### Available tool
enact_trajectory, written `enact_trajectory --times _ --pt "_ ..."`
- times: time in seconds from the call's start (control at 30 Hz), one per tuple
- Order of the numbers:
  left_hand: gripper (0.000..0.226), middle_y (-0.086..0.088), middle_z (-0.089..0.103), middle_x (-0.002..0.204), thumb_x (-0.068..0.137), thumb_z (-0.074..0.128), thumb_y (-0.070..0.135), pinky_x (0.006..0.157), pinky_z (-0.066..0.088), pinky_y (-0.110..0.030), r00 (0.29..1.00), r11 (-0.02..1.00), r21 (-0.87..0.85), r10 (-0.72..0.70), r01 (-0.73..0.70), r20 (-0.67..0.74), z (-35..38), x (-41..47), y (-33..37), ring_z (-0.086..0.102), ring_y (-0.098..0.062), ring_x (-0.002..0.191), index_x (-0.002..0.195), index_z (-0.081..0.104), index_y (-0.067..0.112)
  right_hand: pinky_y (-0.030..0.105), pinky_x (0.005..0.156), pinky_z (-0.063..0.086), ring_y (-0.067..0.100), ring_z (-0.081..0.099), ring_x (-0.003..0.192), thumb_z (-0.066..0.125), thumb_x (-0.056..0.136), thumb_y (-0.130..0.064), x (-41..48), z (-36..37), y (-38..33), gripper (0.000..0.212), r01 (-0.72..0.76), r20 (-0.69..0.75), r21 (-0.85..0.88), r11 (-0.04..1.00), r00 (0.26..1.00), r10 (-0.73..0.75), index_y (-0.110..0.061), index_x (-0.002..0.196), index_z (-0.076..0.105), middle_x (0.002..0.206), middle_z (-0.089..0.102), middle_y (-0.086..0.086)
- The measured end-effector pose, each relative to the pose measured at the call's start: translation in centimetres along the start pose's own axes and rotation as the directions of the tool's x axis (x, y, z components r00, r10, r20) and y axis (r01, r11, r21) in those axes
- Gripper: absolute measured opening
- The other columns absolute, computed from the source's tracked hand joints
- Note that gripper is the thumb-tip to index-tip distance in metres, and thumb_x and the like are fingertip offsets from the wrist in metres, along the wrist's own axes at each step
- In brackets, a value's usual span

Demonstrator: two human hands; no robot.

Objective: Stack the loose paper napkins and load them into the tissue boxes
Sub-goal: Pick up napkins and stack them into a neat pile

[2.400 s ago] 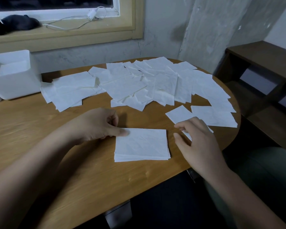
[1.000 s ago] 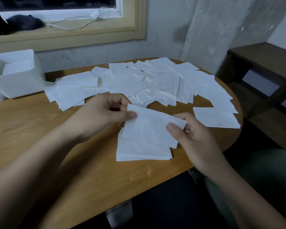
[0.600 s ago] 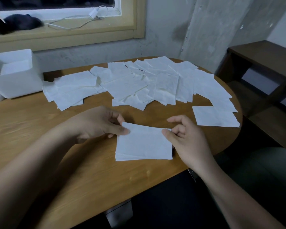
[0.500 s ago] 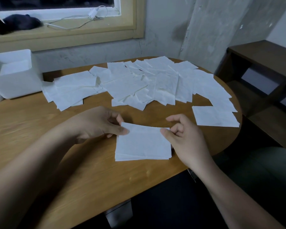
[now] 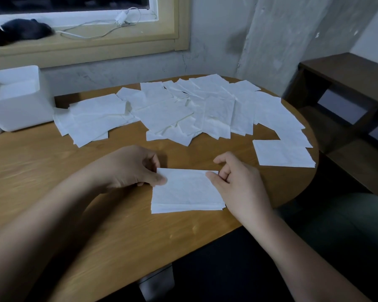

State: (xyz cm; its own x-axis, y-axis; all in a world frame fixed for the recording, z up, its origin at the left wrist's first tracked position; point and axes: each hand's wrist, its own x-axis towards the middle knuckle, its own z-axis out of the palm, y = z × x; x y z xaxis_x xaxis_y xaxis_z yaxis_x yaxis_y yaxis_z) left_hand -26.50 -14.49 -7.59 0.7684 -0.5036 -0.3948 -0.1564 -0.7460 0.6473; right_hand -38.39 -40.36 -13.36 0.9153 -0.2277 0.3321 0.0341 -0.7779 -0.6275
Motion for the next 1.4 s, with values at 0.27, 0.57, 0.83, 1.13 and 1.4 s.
enact_trajectory --times 0.27,0.57,0.83,1.13,1.4 --pt "0.035 0.004 0.076 0.084 0.081 0.088 0.056 0.076 0.056 -0.039 0.993 0.998 0.063 0.005 0.003 -0.119 0.0 0.4 -0.3 0.069 -0.015 0.076 0.095 0.069 0.031 0.04 0.093 0.056 0.016 0.058 0.113 0.07 0.099 -0.036 0.2 -3.1 3.6 0.027 -0.002 -0.082 -0.325 0.946 0.996 -0.026 -0.02 0.121 0.071 0.117 0.061 -0.006" --pt "0.026 0.015 0.074 0.082 0.084 0.087 0.055 0.072 0.057 -0.036 0.974 0.991 0.097 0.108 -0.089 -0.202 0.7 0.4 -0.1 0.067 -0.002 0.075 0.091 0.07 0.036 0.046 0.101 0.055 0.024 0.059 0.121 0.067 0.102 -0.037 0.1 -4.5 5.2 0.037 -0.108 -0.041 -0.476 0.873 0.994 0.101 -0.017 0.133 0.068 0.13 0.065 0.003" --pt "0.018 0.01 0.073 0.079 0.089 0.085 0.043 0.064 0.05 -0.029 0.952 0.981 0.095 0.187 -0.168 -0.241 1.1 0.0 0.5 0.066 -0.007 0.074 0.089 0.07 0.032 0.04 0.076 0.055 0.016 0.058 0.084 0.075 0.094 -0.01 0.0 -4.1 4.0 0.01 -0.027 -0.023 -0.395 0.918 1.0 0.019 -0.017 0.102 0.072 0.093 0.067 -0.002" --pt "0.017 0.013 0.072 0.083 0.091 0.084 0.034 0.065 0.05 -0.02 0.906 0.956 0.041 0.29 -0.292 -0.308 1.1 -0.7 1.4 0.067 -0.008 0.079 0.098 0.069 0.036 0.013 0.072 0.053 0.006 0.064 0.088 0.073 0.099 -0.01 0.3 -5.7 0.4 0.012 0.004 -0.067 -0.01 1.0 0.998 -0.005 -0.02 0.105 0.073 0.092 0.066 -0.013" --pt "0.073 0.025 0.057 0.142 0.081 0.08 0.06 0.09 0.057 -0.023 0.853 0.903 0.059 0.422 -0.425 -0.306 1.2 -0.8 1.6 0.059 0.0 0.126 0.146 0.048 0.046 0.023 0.082 0.054 0.017 0.066 0.095 0.074 0.096 -0.006 0.2 -7.2 -4.8 0.017 0.146 -0.059 0.296 0.944 0.989 -0.134 -0.021 0.103 0.075 0.094 0.069 -0.011"
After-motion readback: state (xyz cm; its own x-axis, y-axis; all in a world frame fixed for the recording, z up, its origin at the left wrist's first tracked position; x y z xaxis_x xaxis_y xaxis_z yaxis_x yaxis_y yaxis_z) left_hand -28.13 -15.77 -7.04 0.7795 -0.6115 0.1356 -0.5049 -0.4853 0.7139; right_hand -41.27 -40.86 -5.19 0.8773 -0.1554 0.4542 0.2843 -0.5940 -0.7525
